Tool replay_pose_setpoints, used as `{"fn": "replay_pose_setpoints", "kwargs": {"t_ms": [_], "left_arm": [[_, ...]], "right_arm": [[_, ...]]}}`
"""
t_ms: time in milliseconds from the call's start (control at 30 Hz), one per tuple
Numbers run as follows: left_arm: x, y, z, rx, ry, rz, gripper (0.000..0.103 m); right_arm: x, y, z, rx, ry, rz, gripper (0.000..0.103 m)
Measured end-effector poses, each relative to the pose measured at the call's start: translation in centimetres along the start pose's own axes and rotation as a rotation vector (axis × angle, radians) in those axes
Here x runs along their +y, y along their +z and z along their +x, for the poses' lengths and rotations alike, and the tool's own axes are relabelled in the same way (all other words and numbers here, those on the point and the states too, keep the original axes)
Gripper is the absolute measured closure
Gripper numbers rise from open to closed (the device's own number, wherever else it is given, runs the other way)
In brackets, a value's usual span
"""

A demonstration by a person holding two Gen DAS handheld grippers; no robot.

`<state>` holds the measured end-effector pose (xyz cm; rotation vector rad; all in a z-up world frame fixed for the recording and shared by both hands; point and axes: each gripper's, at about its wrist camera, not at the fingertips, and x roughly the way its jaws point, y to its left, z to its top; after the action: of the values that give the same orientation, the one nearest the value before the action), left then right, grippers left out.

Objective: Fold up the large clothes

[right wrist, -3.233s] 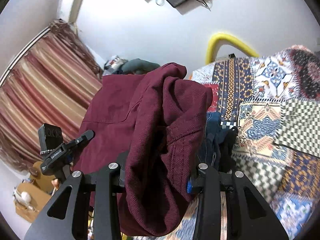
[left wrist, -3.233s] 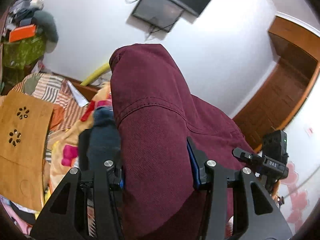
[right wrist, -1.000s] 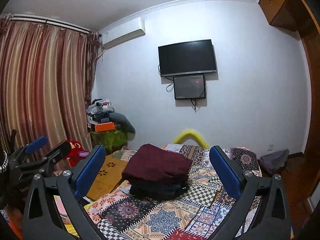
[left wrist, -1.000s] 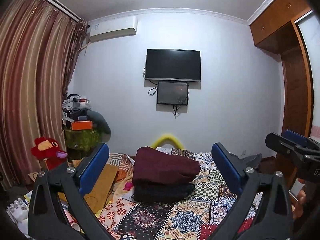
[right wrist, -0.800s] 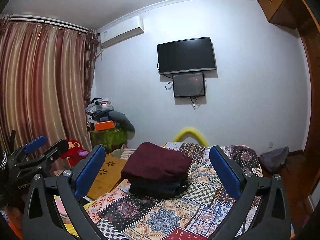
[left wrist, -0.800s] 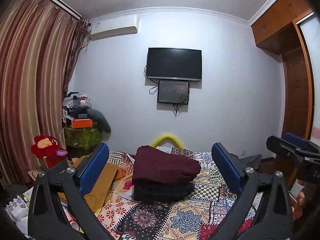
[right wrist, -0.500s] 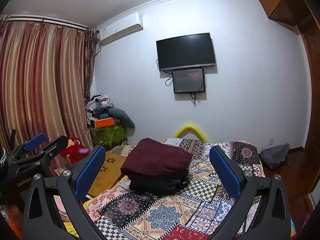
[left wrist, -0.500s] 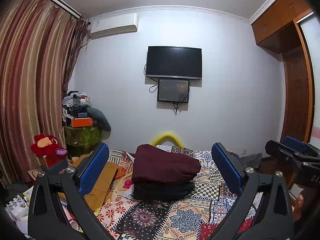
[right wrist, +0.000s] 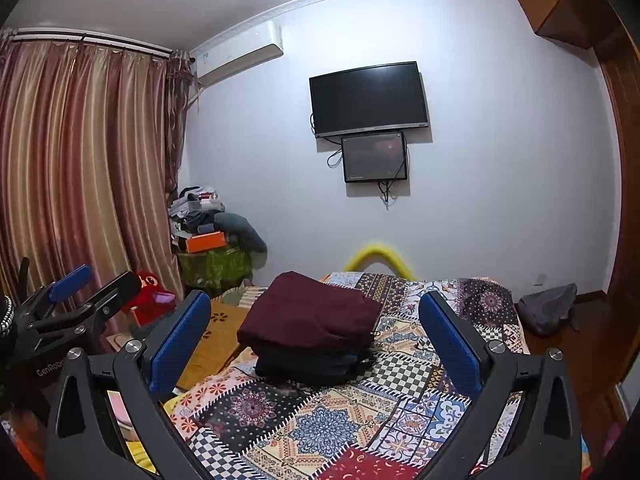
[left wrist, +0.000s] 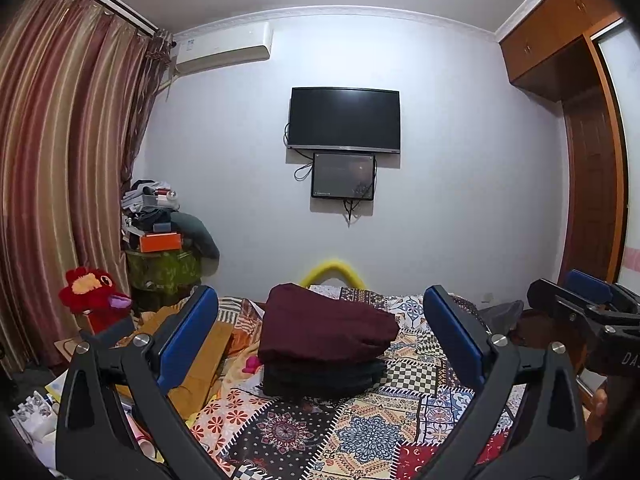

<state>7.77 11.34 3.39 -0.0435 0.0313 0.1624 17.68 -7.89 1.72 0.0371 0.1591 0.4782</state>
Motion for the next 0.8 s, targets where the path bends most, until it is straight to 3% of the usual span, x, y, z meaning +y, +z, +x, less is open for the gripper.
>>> {"fn": "replay_pose_setpoints", "kwargs": {"t_ms": [800], "left_arm": [[0.44, -0.32, 0.26, 0.02, -0.021, -0.015, 0.0]], "right_arm": [[0.84, 0.22, -0.02, 0.006, -0.024, -0.029, 0.0]]}}
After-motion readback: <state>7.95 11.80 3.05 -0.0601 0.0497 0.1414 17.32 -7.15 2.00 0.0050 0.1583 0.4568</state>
